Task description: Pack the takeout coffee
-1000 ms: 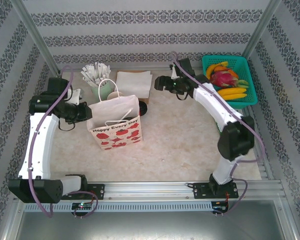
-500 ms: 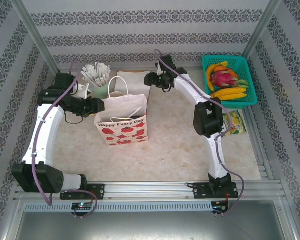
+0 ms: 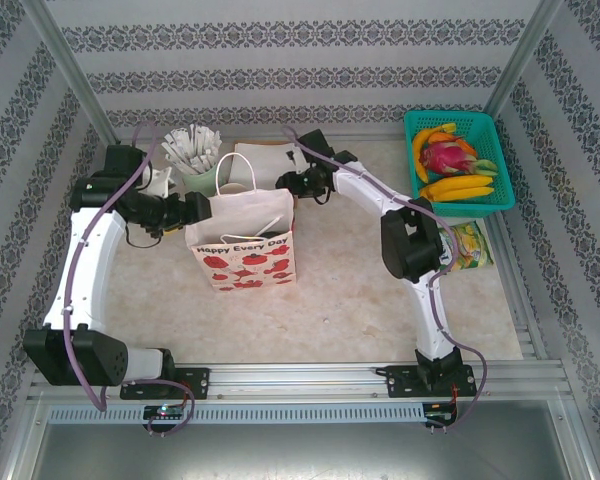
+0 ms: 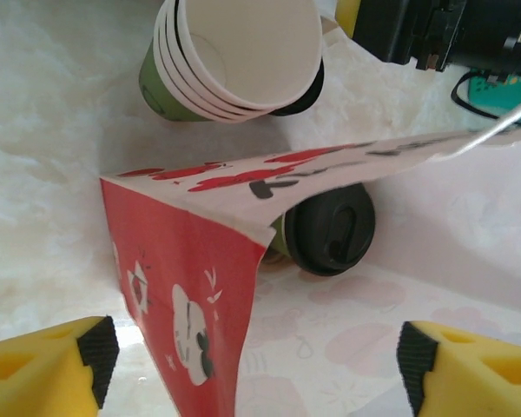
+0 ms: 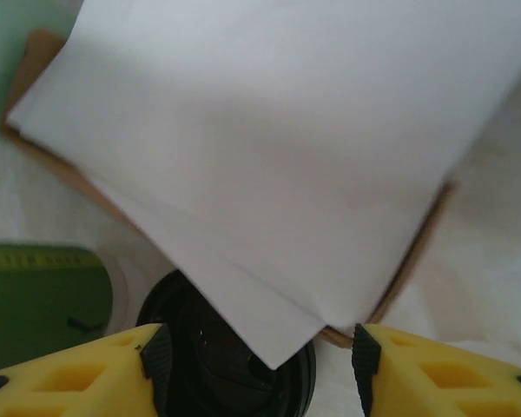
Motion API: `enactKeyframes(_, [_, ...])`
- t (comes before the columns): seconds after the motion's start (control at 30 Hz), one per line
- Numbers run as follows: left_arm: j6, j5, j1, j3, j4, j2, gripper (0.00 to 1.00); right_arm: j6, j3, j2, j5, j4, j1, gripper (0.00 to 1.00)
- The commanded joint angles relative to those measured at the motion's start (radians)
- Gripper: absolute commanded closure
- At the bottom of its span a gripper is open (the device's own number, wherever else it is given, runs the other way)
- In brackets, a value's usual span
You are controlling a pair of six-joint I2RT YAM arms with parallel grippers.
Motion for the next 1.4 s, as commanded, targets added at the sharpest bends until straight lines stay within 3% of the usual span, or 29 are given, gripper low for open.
enactKeyframes(0.0, [-0.005, -0.044, 0.017, -0.016, 0.004, -0.066, 0.03, -0.254, -0.005, -0.048, -0.034, 0.007, -0.020, 0.41])
enactKeyframes(0.23, [0.003, -0.008, 0.020, -0.110, 0.155, -0.157, 0.00, -0.617, 0.006, -0.041, -0.191, -0.077, -0.041, 0.35])
enactKeyframes(0.37, [-0.006, -0.036, 0.022, -0.118, 0.175, -0.168, 0.00, -0.756, 0.065, 0.005, -0.187, -0.136, -0.029, 0.36])
enactKeyframes(0.57, [-0.014, -0.067, 0.021, -0.108, 0.170, -0.166, 0.00, -0.834, 0.231, 0.116, -0.140, -0.224, -0.001, 0.40])
enactKeyframes(0.83, [-0.007, -0.081, 0.022, -0.124, 0.167, -0.171, 0.00, -0.868, 0.307, 0.187, -0.098, -0.245, 0.019, 0.43])
enactKeyframes(0.93, [-0.007, -0.082, 0.022, -0.135, 0.170, -0.168, 0.00, -0.879, 0.321, 0.212, -0.021, -0.247, 0.026, 0.47])
enactKeyframes(1.07, [-0.009, -0.080, 0.022, -0.147, 0.177, -0.165, 0.00, -0.878, 0.347, 0.236, 0.060, -0.245, 0.034, 0.65])
enactKeyframes(1.17, [-0.022, -0.067, 0.022, -0.162, 0.202, -0.162, 0.00, -0.852, 0.357, 0.221, 0.008, -0.243, 0.029, 0.76])
enactKeyframes(1.37, [-0.035, -0.045, 0.021, -0.173, 0.222, -0.142, 0.00, -0.808, 0.364, 0.184, -0.145, -0.240, 0.012, 0.85])
